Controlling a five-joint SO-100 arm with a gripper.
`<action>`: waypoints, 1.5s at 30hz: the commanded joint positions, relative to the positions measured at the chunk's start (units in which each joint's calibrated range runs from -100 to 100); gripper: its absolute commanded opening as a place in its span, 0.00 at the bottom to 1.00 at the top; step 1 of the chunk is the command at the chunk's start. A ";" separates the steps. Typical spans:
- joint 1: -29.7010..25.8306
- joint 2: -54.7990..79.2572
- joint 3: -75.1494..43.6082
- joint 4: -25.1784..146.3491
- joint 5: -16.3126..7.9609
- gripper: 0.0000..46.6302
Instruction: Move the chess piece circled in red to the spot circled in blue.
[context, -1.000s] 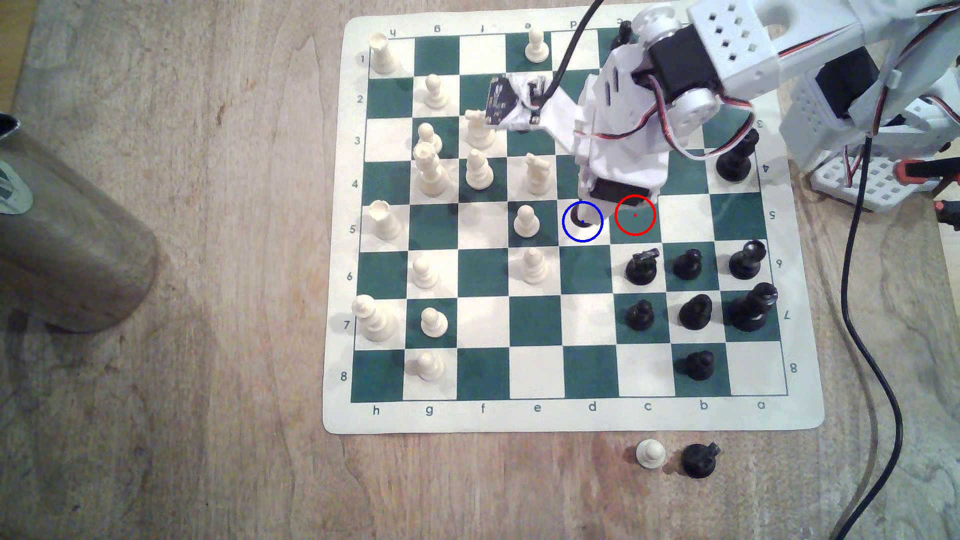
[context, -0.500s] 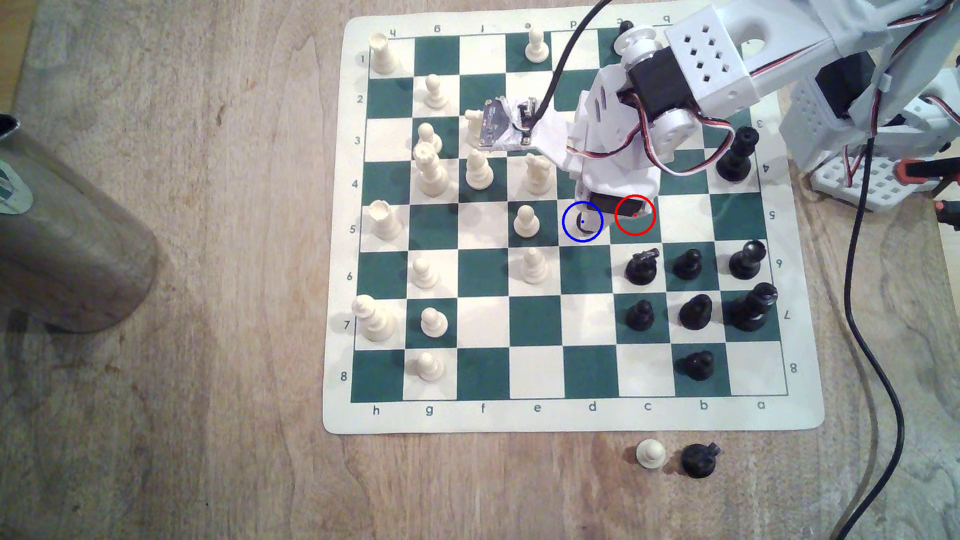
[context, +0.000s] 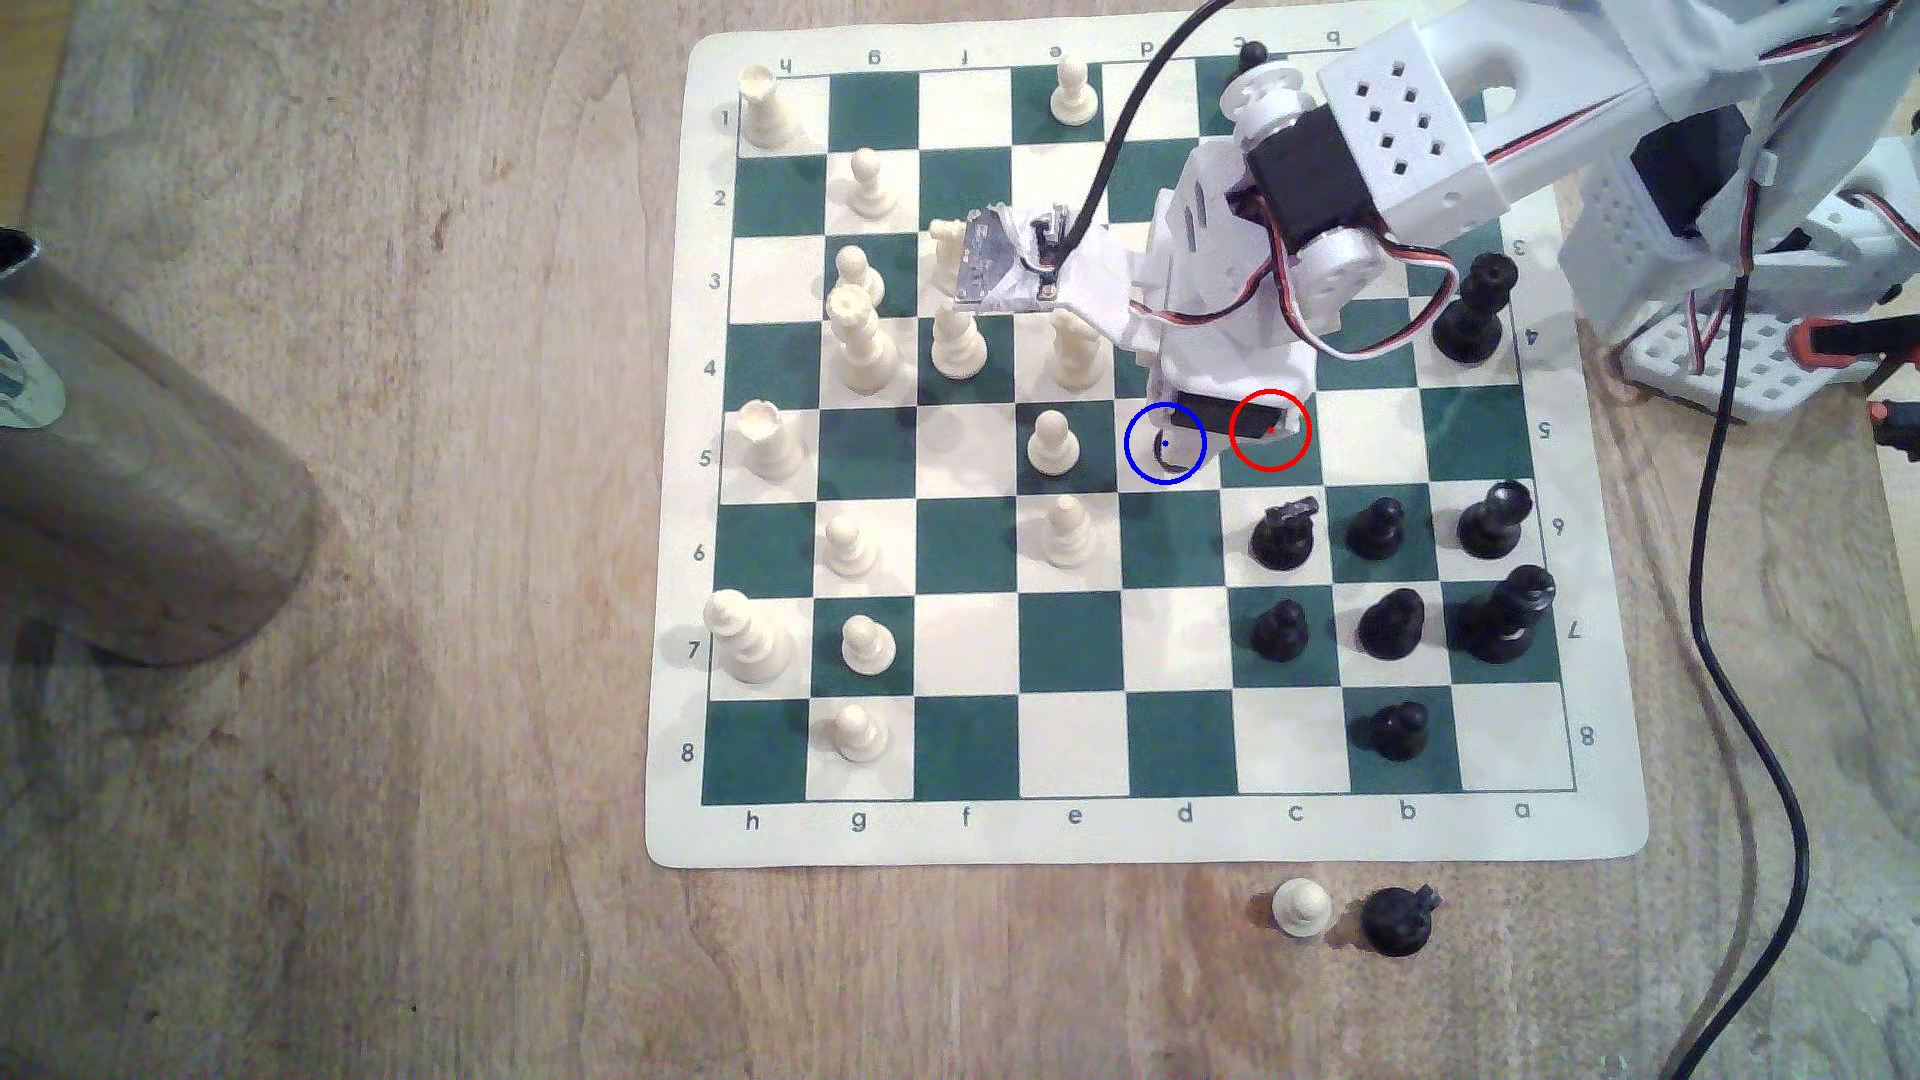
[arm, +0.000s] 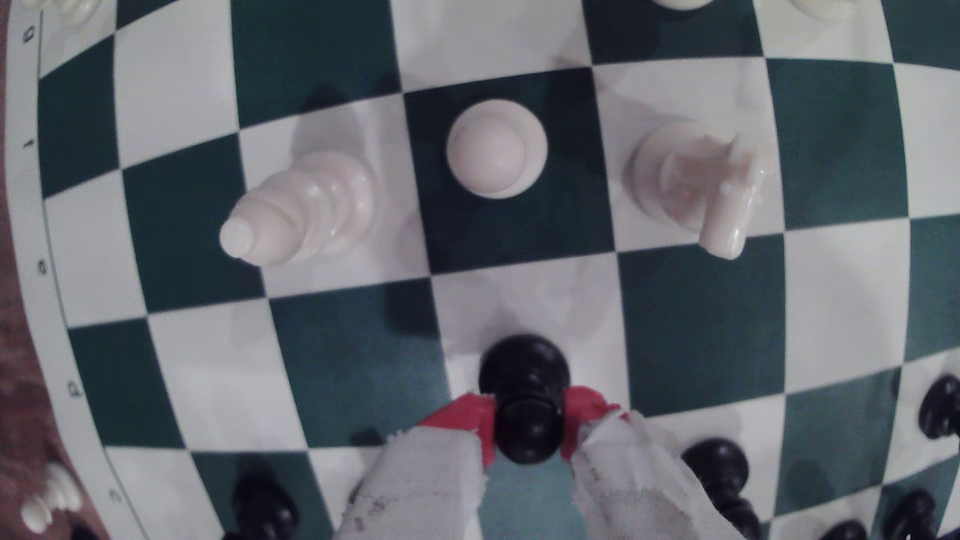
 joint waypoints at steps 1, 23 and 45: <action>0.53 -0.51 -5.36 -0.72 0.24 0.00; 1.07 1.35 -5.91 -1.13 1.03 0.07; 2.01 -9.85 1.62 1.57 2.59 0.39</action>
